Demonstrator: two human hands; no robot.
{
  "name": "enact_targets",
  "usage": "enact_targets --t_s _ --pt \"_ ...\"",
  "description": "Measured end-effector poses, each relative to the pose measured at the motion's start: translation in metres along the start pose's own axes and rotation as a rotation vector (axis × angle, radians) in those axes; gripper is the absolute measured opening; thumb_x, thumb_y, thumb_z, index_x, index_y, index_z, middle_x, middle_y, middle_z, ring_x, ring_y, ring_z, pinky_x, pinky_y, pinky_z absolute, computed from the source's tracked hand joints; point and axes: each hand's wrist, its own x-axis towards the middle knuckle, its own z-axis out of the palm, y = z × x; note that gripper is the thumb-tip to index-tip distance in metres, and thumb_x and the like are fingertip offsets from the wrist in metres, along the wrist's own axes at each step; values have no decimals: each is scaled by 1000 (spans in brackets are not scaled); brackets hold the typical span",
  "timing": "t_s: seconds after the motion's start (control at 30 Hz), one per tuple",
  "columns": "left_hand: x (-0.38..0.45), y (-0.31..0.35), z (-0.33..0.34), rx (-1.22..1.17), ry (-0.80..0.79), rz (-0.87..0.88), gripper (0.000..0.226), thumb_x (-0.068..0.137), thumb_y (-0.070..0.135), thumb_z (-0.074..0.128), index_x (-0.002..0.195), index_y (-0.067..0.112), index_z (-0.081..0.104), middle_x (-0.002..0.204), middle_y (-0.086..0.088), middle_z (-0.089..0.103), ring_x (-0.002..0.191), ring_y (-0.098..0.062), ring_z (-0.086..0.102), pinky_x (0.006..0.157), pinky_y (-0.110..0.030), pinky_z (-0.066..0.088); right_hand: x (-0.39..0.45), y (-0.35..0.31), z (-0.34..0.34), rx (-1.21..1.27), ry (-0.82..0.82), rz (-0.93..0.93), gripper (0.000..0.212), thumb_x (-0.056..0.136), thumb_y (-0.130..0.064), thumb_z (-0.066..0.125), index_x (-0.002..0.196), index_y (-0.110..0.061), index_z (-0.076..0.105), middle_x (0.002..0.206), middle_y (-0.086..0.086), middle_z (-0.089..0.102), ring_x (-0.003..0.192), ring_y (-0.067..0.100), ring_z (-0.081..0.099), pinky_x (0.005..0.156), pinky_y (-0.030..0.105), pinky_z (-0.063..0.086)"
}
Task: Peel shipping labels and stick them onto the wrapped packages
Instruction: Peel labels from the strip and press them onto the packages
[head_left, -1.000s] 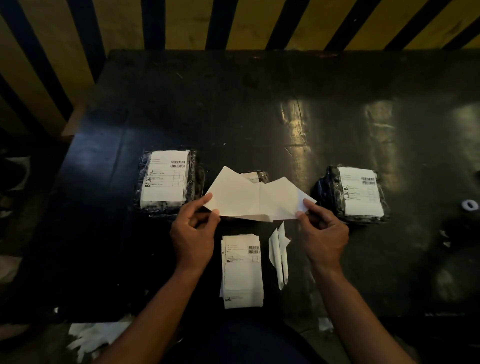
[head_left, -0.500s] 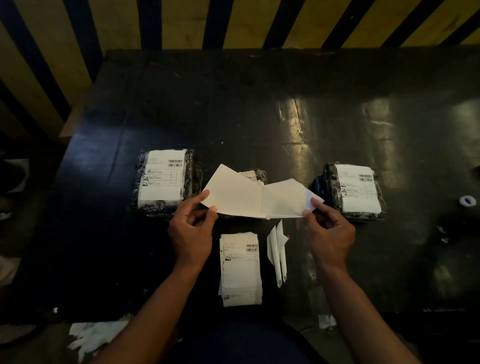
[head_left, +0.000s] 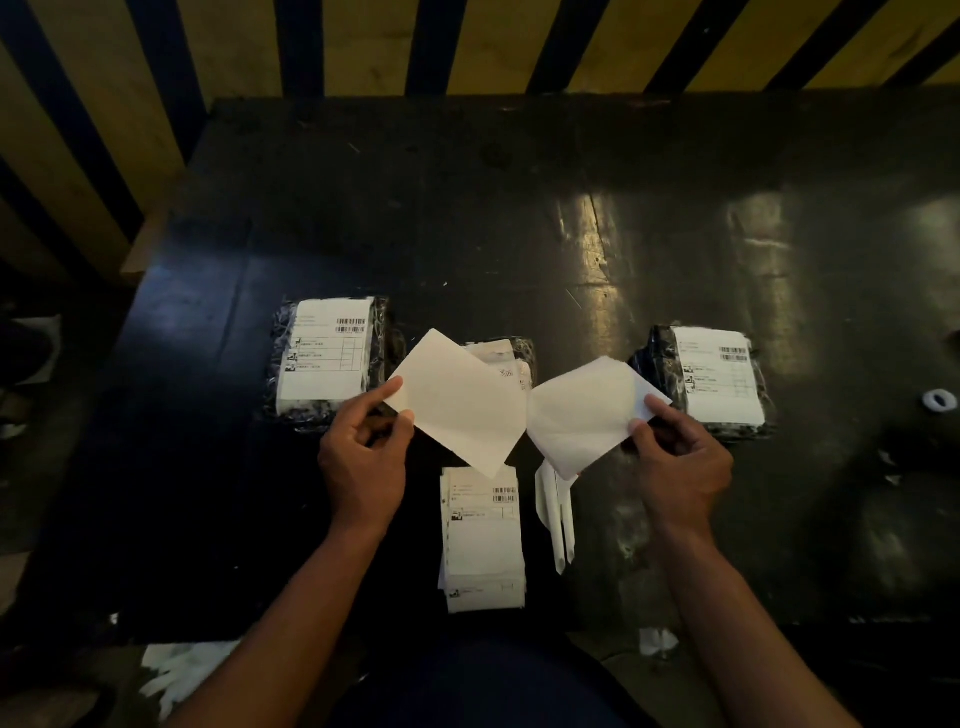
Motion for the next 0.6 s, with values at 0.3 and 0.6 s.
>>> enact_targets --t_s 0.3,0.6 --pt "14 -8 -19 82 -1 -22 38 92 1 71 120 26 73 122 18 62 108 -8 67 90 -44 62 7 14 -21 -324 31 -205 36 90 4 68 121 -14 69 127 -3 62 116 11 57 87 8 41" --pt "-10 -18 -5 133 -172 23 44 92 -1 70 126 27 71 120 7 70 96 -11 71 84 -42 64 -12 86 1 -755 -399 -304 25 87 1 70 108 -13 73 120 2 64 101 18 65 86 32 58"
